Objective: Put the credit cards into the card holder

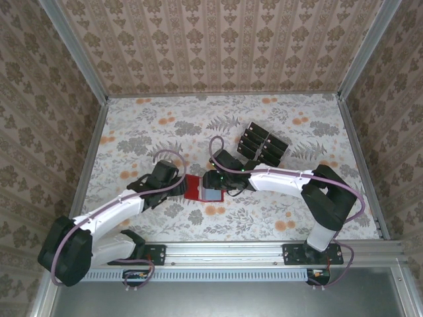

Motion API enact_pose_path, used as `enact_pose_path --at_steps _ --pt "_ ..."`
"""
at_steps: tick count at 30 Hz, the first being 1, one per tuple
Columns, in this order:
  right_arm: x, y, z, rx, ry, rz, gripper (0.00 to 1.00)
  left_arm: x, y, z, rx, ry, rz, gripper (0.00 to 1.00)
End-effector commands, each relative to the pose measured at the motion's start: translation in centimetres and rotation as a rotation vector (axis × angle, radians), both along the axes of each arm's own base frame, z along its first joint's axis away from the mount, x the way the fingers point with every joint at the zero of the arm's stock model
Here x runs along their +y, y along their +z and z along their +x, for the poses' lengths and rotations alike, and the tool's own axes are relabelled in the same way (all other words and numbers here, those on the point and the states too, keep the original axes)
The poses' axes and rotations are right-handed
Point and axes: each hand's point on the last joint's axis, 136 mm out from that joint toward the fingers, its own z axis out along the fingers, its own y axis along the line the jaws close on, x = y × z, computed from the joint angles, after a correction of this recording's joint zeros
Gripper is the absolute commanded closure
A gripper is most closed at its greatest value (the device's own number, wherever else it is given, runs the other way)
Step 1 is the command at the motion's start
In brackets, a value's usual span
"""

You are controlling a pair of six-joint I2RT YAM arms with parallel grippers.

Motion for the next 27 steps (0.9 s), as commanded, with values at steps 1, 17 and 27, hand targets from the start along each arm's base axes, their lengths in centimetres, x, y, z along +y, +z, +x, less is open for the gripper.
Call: enact_pose_path --at_steps 1,17,27 --pt "-0.5 -0.8 0.2 -0.022 -0.002 -0.028 0.48 0.1 1.8 -0.4 0.001 -0.074 0.064 0.25" --pt "-2.2 -1.4 0.3 -0.029 0.021 -0.094 0.43 -1.3 8.2 2.0 -0.027 -0.34 0.215 0.19" --pt "-2.9 -1.5 0.5 -0.009 0.03 -0.106 0.38 -2.9 5.6 2.6 0.03 -0.367 0.155 0.19"
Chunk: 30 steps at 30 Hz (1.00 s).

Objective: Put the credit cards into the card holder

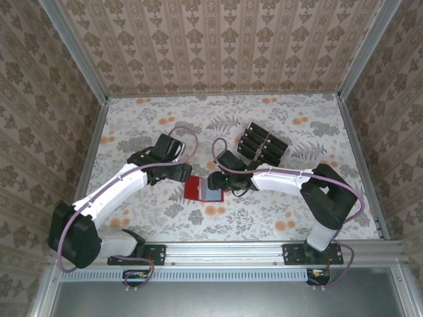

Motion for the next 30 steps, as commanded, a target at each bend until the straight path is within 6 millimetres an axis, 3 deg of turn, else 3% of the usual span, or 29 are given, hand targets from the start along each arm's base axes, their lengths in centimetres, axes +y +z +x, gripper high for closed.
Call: enact_pose_path --at_steps 1,9,12,30 --pt "-0.3 0.3 0.1 0.006 0.016 -0.02 0.38 -0.7 -1.1 -0.4 0.017 -0.007 -0.052 0.19" --pt "0.6 1.5 0.3 0.008 0.061 0.004 0.38 -1.0 -5.9 -1.7 0.034 0.112 -0.098 0.19" --pt "1.1 2.1 0.5 0.005 0.079 0.019 0.39 -0.6 -6.9 -1.9 0.031 0.171 -0.1 0.19" --pt "2.0 0.6 1.4 0.081 0.123 0.038 0.4 1.8 -8.0 -2.5 -0.016 0.307 -0.008 0.19"
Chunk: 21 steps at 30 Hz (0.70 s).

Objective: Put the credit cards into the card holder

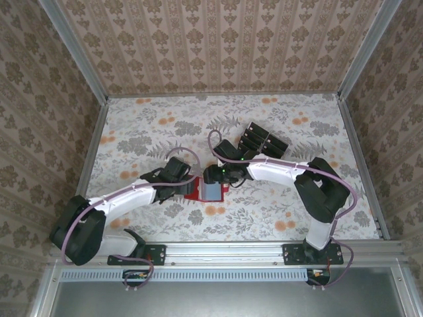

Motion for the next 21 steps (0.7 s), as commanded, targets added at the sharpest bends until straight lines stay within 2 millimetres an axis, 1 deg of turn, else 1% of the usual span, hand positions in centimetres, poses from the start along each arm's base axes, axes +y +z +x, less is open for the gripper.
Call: enact_pose_path --at_steps 1,4,8,13,17,21 --pt "0.2 -0.4 -0.2 0.034 0.012 0.003 0.4 1.3 -0.4 -0.6 0.001 0.036 0.046 0.19" --pt "0.3 -1.0 -0.3 0.05 0.002 0.01 0.41 1.4 -0.3 -0.8 -0.004 0.031 0.041 0.19" --pt "0.5 -1.7 -0.4 0.069 -0.004 0.009 0.43 1.9 -0.7 -1.4 0.003 0.029 0.049 0.19" --pt "0.2 -2.4 -0.6 0.083 -0.01 -0.015 0.43 2.3 -2.2 -2.2 0.021 0.041 0.029 0.18" --pt "0.0 -3.0 -0.7 0.094 -0.015 -0.032 0.43 1.9 -3.3 -2.6 0.039 0.043 0.006 0.19" --pt "0.3 -3.3 -0.8 0.1 -0.013 -0.04 0.43 1.7 -3.9 -2.5 0.044 0.039 -0.004 0.19"
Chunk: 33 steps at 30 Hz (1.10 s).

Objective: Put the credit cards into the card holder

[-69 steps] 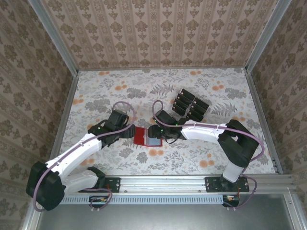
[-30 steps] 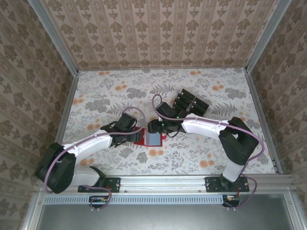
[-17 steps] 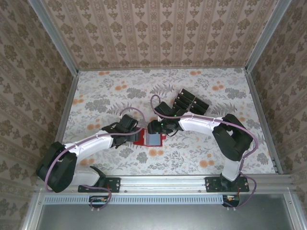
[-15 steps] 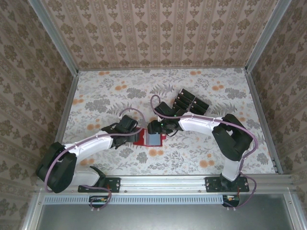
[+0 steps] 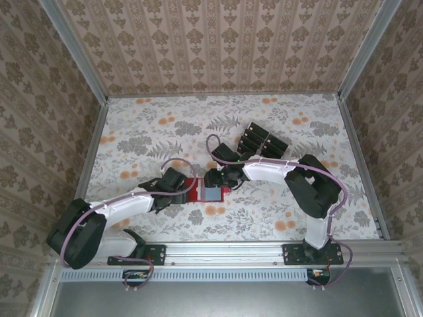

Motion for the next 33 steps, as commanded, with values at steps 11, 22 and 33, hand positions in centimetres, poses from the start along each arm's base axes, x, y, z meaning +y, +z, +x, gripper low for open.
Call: enact_pose_path --at_steps 11,22,33 --pt "0.6 0.8 0.0 -0.005 0.019 -0.043 0.44 -1.2 -1.4 -0.4 0.018 -0.012 -0.045 0.19" --pt "0.2 3.8 0.6 -0.074 0.024 -0.044 0.43 -1.3 -1.8 -0.5 0.024 -0.014 -0.043 0.19" --pt "0.3 1.2 0.2 -0.029 0.027 -0.074 0.43 -1.5 -2.0 -0.5 0.026 -0.016 -0.051 0.19"
